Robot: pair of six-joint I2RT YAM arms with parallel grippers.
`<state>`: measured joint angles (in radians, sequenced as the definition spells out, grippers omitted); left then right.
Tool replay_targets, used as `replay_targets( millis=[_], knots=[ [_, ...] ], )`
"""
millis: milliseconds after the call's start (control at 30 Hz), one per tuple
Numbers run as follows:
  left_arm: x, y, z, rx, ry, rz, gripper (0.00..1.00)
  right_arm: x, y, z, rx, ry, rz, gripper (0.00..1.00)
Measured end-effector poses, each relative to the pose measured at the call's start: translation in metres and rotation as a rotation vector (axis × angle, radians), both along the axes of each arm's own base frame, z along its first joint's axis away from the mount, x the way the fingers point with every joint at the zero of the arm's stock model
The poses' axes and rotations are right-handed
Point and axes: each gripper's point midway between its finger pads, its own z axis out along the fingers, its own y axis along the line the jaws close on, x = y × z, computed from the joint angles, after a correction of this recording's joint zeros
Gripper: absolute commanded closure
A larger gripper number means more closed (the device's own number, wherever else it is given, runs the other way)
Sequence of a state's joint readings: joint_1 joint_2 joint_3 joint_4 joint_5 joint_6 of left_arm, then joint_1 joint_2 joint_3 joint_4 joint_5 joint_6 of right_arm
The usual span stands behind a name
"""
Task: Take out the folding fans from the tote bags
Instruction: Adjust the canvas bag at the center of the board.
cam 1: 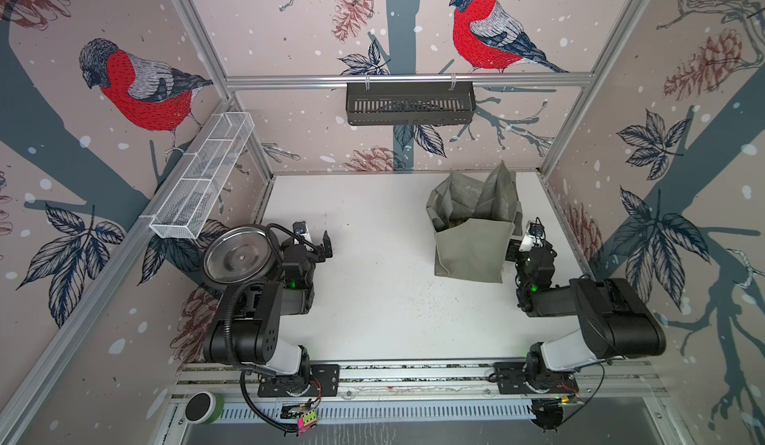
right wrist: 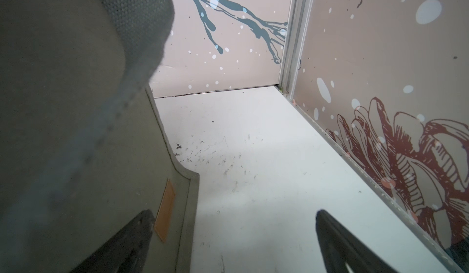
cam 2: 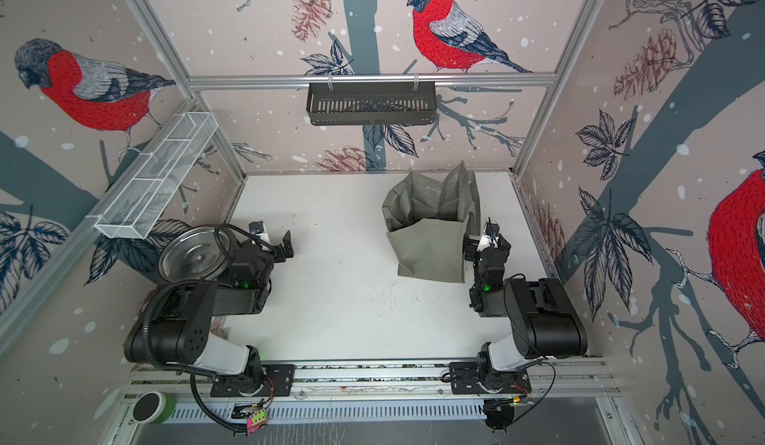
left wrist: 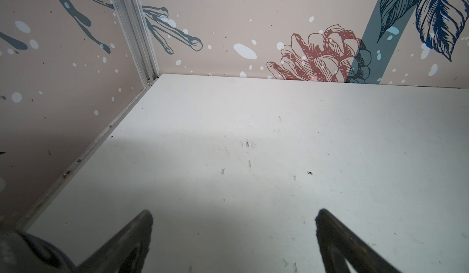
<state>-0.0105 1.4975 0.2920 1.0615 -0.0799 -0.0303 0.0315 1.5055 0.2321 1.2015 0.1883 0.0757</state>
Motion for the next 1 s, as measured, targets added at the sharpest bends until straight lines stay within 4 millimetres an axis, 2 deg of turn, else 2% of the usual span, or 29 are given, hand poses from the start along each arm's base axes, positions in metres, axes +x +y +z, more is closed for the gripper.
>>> replay_targets(
  millis=[1000],
  knots=[
    [-0.0002,0.0000,-0.0009,0.000,0.004,0.000,0.01,0.0002,-0.0012,0.0001,0.003,0.000,0.005,0.00]
  ],
)
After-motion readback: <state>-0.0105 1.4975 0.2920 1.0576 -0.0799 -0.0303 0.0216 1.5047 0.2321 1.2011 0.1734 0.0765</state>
